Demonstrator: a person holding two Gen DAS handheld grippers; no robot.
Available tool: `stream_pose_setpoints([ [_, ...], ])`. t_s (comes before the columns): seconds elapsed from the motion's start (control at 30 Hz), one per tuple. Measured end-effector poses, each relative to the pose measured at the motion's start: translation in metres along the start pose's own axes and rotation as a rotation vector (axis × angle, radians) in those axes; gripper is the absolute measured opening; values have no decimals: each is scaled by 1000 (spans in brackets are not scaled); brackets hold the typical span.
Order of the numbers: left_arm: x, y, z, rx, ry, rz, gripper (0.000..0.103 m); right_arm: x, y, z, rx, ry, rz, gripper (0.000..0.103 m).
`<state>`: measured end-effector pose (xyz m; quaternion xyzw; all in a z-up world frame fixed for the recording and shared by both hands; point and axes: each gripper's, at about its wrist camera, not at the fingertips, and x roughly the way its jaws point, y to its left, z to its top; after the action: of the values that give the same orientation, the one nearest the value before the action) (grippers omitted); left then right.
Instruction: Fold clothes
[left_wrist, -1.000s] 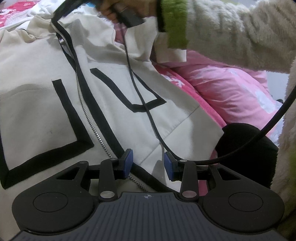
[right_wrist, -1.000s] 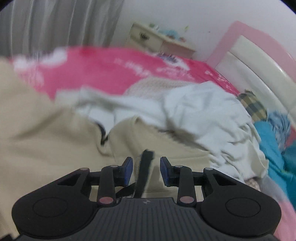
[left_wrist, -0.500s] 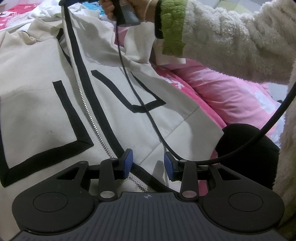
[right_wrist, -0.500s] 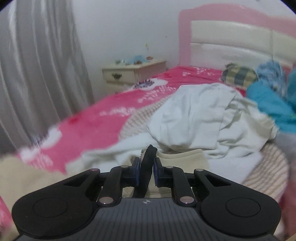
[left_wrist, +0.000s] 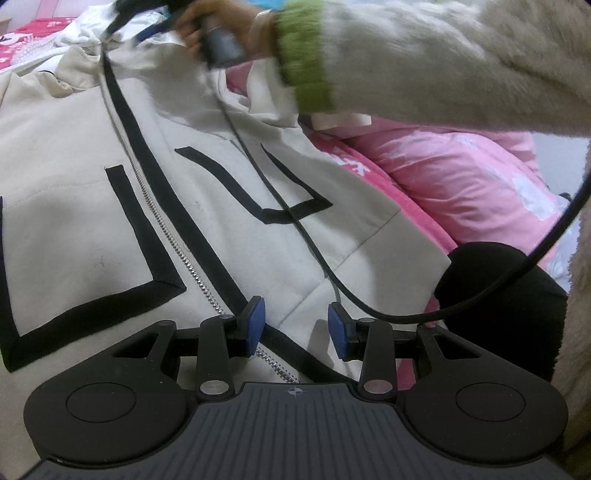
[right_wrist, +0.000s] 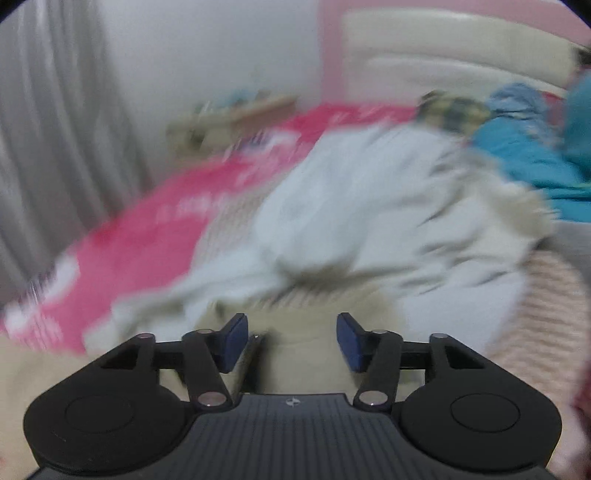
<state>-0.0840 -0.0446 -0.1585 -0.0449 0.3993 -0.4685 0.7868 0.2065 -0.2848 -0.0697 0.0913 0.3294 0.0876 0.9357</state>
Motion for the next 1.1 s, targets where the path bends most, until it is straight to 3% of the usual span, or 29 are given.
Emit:
stream_pose_setpoints([
  [0.2, 0, 0, 2, -22, 5, 2, 37, -143, -62, -1, 219, -104, -31, 69],
  [0.27, 1, 0, 2, -29, 7, 3, 37, -193, -73, -13, 217, -120, -94, 69],
  [0.37, 1, 0, 3, -40, 10, 4, 37, -247, -80, -31, 140, -110, -258, 73],
  [0.47, 1, 1, 4, -66, 10, 11, 37, -279, -83, -50, 47, -64, -423, 73],
  [0.53, 1, 1, 5, -85, 9, 16, 37, -286, -86, -65, -14, -23, -485, 73],
  [0.73, 0, 1, 6, -141, 8, 31, 37, -258, -75, -108, -218, 82, -519, 72],
  [0.87, 0, 2, 8, -178, 8, 42, 37, -213, -83, -124, -338, 164, -603, 54],
  [0.9, 0, 2, 8, -187, 7, 44, 37, -206, -88, -124, -344, 186, -609, 34],
  [0.97, 0, 2, 9, -206, 7, 49, 37, -203, -91, -119, -354, 225, -658, 11],
  [1.1, 0, 3, 8, -234, -2, 49, 37, -234, -68, -101, -434, 178, -769, 6],
])
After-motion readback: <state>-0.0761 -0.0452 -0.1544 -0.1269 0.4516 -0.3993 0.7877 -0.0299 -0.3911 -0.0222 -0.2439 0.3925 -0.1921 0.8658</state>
